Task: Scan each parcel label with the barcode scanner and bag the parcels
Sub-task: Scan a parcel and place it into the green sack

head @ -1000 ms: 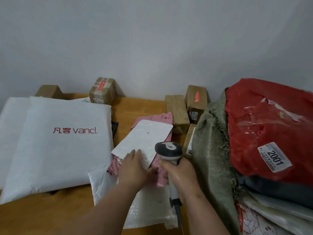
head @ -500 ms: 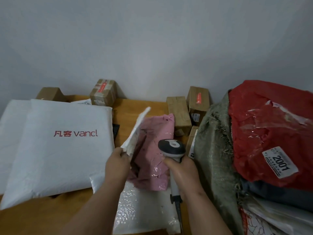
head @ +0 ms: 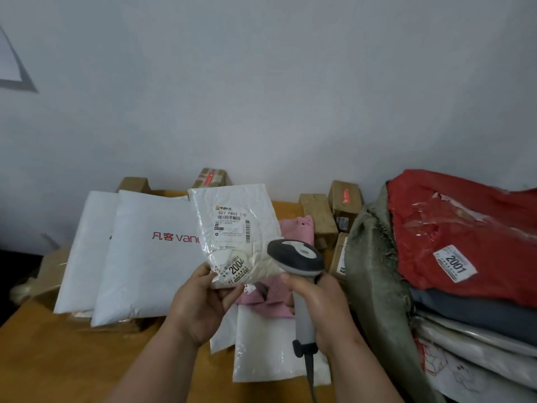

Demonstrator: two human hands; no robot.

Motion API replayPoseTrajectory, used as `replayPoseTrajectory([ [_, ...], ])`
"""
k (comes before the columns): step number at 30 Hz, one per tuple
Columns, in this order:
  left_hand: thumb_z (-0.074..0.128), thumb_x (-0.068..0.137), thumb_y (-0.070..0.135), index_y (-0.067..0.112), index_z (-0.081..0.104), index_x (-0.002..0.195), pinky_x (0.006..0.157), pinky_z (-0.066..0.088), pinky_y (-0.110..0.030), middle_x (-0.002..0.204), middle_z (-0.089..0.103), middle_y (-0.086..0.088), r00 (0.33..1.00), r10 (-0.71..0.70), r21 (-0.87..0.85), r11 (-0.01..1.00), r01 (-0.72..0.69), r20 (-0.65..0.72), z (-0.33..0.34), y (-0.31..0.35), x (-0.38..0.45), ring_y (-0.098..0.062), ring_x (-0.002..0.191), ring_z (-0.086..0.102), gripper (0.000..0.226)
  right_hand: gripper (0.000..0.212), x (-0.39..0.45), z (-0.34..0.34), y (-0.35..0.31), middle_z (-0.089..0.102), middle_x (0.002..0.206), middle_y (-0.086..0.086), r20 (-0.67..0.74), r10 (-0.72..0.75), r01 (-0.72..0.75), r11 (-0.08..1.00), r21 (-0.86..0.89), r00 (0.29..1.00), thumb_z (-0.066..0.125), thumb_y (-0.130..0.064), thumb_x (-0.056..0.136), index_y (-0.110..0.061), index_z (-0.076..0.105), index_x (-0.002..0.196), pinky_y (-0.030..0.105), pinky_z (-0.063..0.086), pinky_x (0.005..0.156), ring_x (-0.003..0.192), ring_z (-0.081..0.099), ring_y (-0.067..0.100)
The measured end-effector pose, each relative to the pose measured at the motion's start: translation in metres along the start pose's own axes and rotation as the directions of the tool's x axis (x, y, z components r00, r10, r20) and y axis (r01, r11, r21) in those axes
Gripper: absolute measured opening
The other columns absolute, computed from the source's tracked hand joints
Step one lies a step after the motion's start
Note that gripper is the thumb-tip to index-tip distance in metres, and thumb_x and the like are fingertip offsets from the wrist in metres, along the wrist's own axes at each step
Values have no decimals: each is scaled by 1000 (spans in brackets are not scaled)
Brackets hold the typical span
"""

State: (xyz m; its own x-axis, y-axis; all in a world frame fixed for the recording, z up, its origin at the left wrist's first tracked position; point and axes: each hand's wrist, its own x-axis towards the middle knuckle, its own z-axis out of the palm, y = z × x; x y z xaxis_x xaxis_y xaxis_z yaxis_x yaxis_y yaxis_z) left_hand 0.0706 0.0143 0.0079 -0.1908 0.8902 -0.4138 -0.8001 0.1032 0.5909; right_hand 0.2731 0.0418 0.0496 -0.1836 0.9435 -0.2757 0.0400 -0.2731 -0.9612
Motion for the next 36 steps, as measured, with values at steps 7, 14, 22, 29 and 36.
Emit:
replayPoseTrajectory([
  [7,41,101,5,9,63,124,78,62,-39,120,69,-21,998,-5,40,999,3,56,-12,2,-40,-35,106,69,32,20,-47,17,-9,76,83,-4,24,-130,131,991,-11,991,80,-25,80,-42,75,90,31,55,65,78,72,17],
  [14,42,101,6,8,64,124,79,62,-39,118,70,-20,995,36,55,998,-41,91,-16,3,-69,-33,106,70,32,15,-73,26,-10,75,80,3,39,-170,164,979,123,985,81,-22,79,-27,77,92,41,60,66,74,71,22],
  [22,40,101,6,10,63,126,82,61,-41,119,70,-19,994,61,50,997,-66,92,-10,-1,-85,-34,107,69,34,42,-86,20,-18,69,90,16,79,-134,113,966,234,988,85,-27,67,-13,72,105,68,54,86,81,66,33],
  [29,40,102,8,10,63,125,80,61,-40,120,70,-19,994,66,23,997,-68,86,7,-16,-91,-34,109,69,33,37,-90,-1,-27,68,73,8,117,-161,131,965,227,980,81,-29,65,-6,72,92,31,53,57,60,65,17],
  [36,40,102,8,10,64,123,77,62,-40,118,70,-20,995,66,16,998,-68,71,20,-30,-98,-34,105,70,32,33,-91,-19,-32,67,73,10,121,-157,126,965,228,980,81,-27,65,-5,72,88,29,52,54,58,63,18],
])
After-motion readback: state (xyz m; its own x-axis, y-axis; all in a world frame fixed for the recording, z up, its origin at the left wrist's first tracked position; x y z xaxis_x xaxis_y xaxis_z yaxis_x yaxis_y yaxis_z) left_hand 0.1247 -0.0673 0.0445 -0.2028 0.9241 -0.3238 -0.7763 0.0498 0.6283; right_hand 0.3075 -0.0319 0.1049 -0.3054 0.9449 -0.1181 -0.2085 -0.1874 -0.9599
